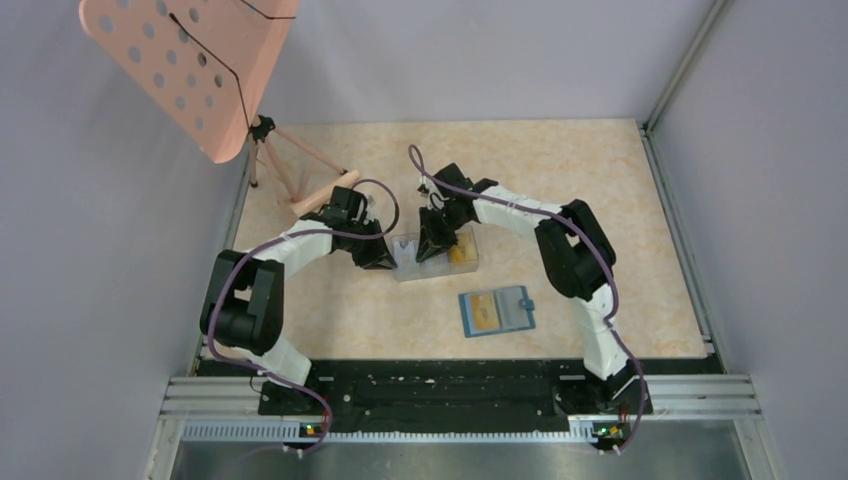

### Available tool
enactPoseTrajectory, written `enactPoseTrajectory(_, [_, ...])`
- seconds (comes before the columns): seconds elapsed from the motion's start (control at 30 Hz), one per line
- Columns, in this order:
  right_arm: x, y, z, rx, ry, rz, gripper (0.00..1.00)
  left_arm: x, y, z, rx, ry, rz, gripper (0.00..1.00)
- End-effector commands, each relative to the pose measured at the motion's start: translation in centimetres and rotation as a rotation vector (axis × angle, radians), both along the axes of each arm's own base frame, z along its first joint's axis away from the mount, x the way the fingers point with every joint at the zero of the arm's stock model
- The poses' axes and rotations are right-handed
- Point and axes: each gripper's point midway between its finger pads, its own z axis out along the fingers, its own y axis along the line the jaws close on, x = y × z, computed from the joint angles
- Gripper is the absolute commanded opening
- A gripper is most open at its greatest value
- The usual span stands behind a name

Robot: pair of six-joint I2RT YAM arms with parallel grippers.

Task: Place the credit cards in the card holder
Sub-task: Pick up the credit card from the storage box.

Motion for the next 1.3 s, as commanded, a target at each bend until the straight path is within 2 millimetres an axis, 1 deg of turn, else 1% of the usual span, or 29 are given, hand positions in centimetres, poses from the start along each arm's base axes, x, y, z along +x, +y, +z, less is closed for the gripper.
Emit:
enactPoseTrajectory(0.0, [0.4, 2.8, 1.1, 0.087, -0.011, 0.057, 0.06, -0.2, 0.1, -0.4, 0.028, 0.009, -0.024, 0.2])
enactPoseTrajectory(0.13, [0.1, 3.4, 1.6, 0.104, -0.012, 0.076, 0.0, -0.1, -0.1, -0.4, 0.026, 0.008, -0.028, 0.2])
enactPoseTrajectory(0.33, [0.6, 3.0, 2.8, 0.087, -0.063, 0.063, 0.0, -0.1, -0.1, -0.5, 0.032, 0.01, -0.031, 0.19])
enactPoseTrajectory(0.5, [0.8, 2.9, 3.9, 0.091, -0.086, 0.058, 0.0, -0.2, -0.1, -0.6, 0.038, 0.013, -0.034, 0.16])
enactPoseTrajectory(0.77, [1.0, 2.7, 5.3, 0.086, -0.118, 0.054, 0.0, -0.2, -0.1, -0.6, 0.043, 0.011, -0.036, 0.15])
enactPoseTrajectory(0.9, [1.0, 2.8, 6.0, 0.097, -0.132, 0.059, 0.09, -0.1, -0.2, -0.3, 0.043, 0.0, -0.035, 0.14])
enactPoseTrajectory(1.07, [0.6, 3.3, 6.1, 0.127, -0.11, 0.071, 0.16, 0.0, -0.3, 0.0, 0.035, -0.006, -0.035, 0.12])
enactPoseTrajectory(1.13, [0.7, 3.3, 5.9, 0.123, -0.109, 0.063, 0.19, 0.1, -0.4, 0.3, 0.028, -0.014, -0.037, 0.11])
enactPoseTrajectory(1.27, [1.2, 2.5, 4.8, 0.063, -0.13, 0.029, 0.31, 0.4, -0.9, 1.7, -0.004, -0.045, -0.038, 0.11])
